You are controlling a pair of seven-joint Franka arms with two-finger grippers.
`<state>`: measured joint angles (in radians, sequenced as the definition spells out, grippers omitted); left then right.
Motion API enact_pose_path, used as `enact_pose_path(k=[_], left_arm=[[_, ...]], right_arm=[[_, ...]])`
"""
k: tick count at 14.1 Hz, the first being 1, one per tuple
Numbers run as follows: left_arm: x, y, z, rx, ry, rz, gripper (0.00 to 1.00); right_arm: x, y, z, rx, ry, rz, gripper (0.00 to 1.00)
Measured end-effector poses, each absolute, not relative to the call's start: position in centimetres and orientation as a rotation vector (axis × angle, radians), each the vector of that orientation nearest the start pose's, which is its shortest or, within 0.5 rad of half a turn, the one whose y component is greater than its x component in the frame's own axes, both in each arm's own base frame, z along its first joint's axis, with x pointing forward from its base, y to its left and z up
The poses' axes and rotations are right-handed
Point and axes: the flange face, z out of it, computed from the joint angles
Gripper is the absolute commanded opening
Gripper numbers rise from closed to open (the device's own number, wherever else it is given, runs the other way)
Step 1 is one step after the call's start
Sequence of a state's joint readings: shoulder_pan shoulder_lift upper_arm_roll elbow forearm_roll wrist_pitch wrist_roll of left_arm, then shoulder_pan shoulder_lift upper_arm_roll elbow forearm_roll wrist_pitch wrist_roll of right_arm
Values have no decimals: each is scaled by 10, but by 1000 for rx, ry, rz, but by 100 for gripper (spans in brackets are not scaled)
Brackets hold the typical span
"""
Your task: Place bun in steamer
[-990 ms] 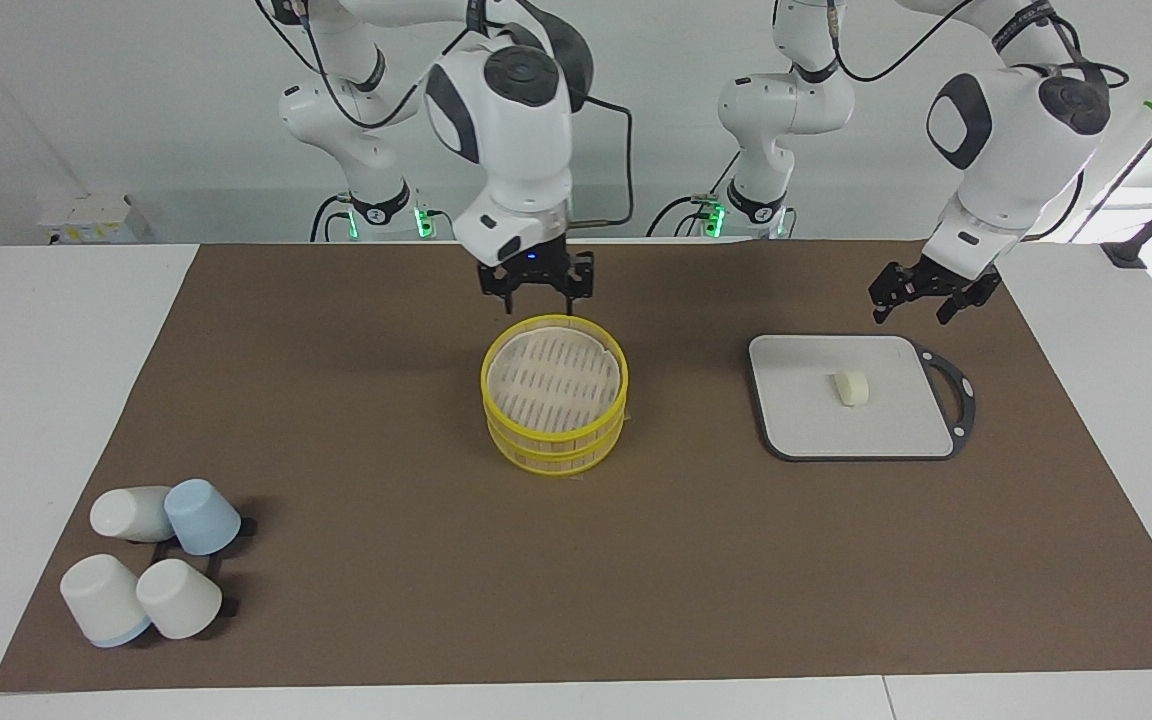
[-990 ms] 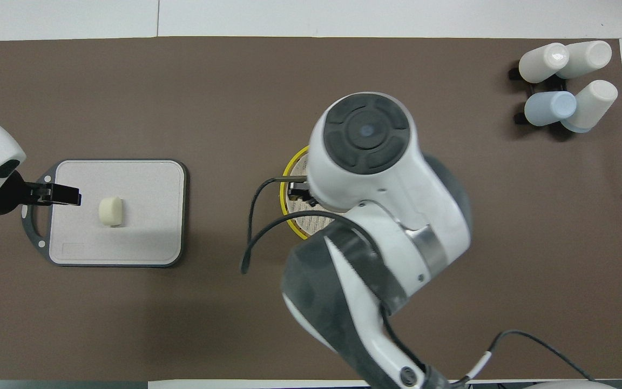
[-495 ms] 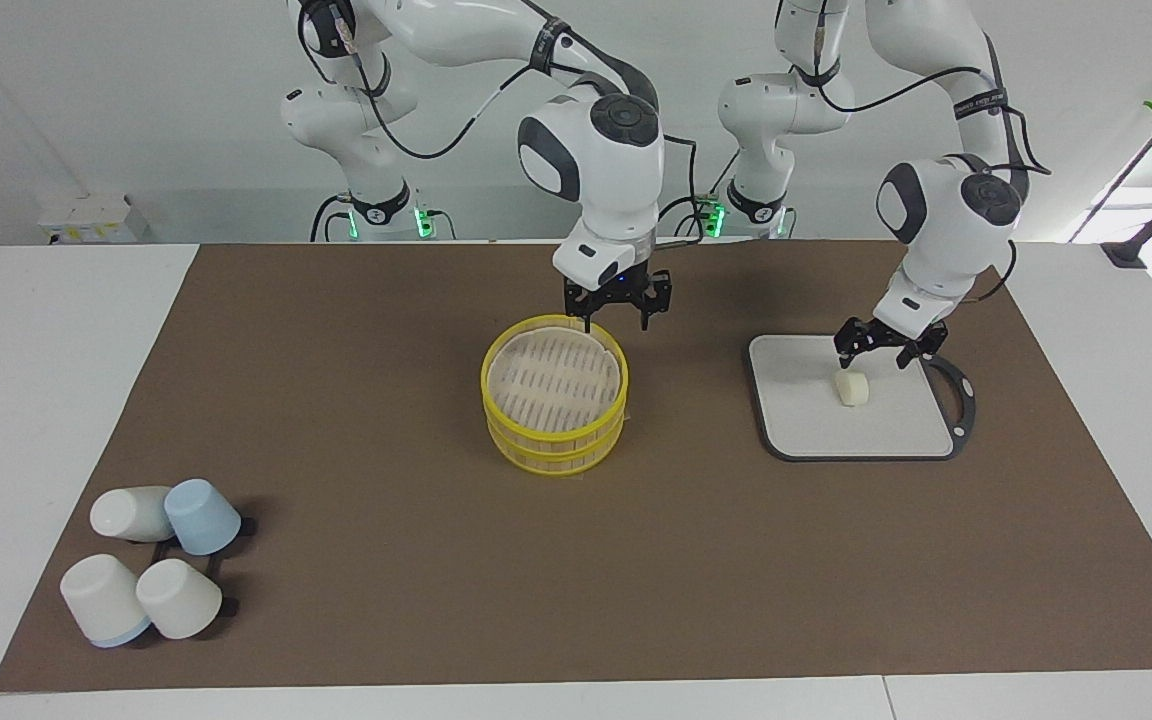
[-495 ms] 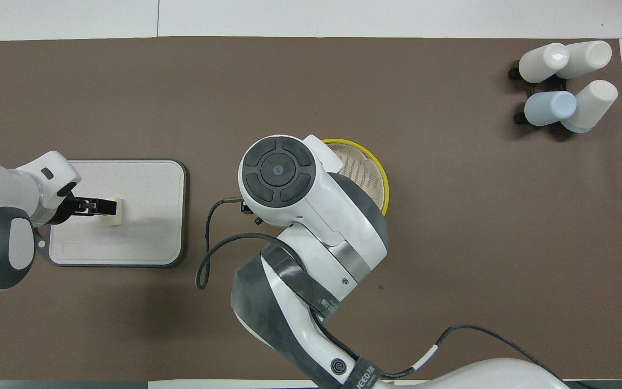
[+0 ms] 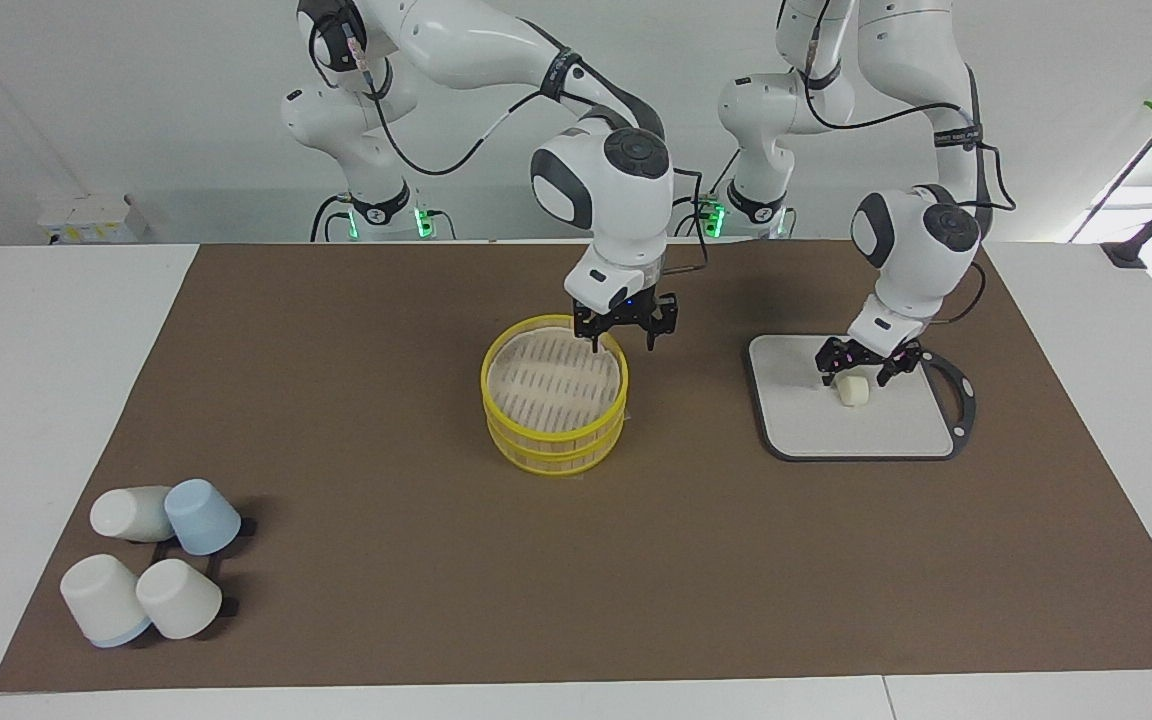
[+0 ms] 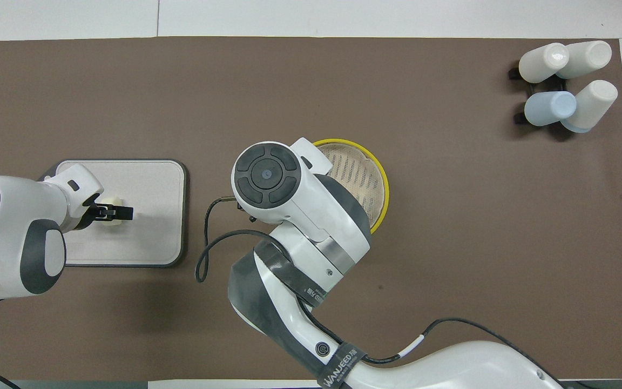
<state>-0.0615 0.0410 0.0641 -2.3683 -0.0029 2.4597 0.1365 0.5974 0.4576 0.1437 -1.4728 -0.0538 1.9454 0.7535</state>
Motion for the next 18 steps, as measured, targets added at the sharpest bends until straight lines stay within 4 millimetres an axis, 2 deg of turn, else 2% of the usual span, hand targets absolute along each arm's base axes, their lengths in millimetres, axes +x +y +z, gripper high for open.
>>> enact_pose_path(k=[2, 4, 5, 6, 7, 8, 9, 13, 15, 16, 18], left_arm=[[507, 1, 312, -3129, 209, -80, 85], [507, 1, 312, -3129, 209, -83, 62], [507, 1, 312, -3129, 209, -84, 55], [507, 1, 312, -3129, 209, -84, 45], [507, 1, 312, -3129, 209, -85, 35], [507, 1, 312, -3129, 209, -87, 33], [507, 1, 312, -3129, 208, -89, 33], [508, 2, 314, -3128, 205, -95, 33], [514, 2, 321, -3129, 206, -87, 33], [519, 1, 330, -3131, 207, -57, 33], [534, -6, 362, -3146, 195, 18, 33]], right_arm=[[524, 452, 412, -3132, 6, -11, 86], [526, 452, 406, -3149, -3, -15, 84], [526, 453, 401, -3154, -7, -11, 83], [525, 454, 398, -3157, -13, -12, 73], [525, 456, 396, -3158, -18, -16, 40], [525, 457, 396, -3155, -23, -24, 6], [525, 458, 396, -3153, -25, -31, 0], [528, 459, 399, -3163, -55, -103, 0], [528, 462, 400, -3154, -61, -118, 0], [529, 461, 400, -3154, -59, -119, 0], [532, 458, 408, -3165, -46, -110, 0]])
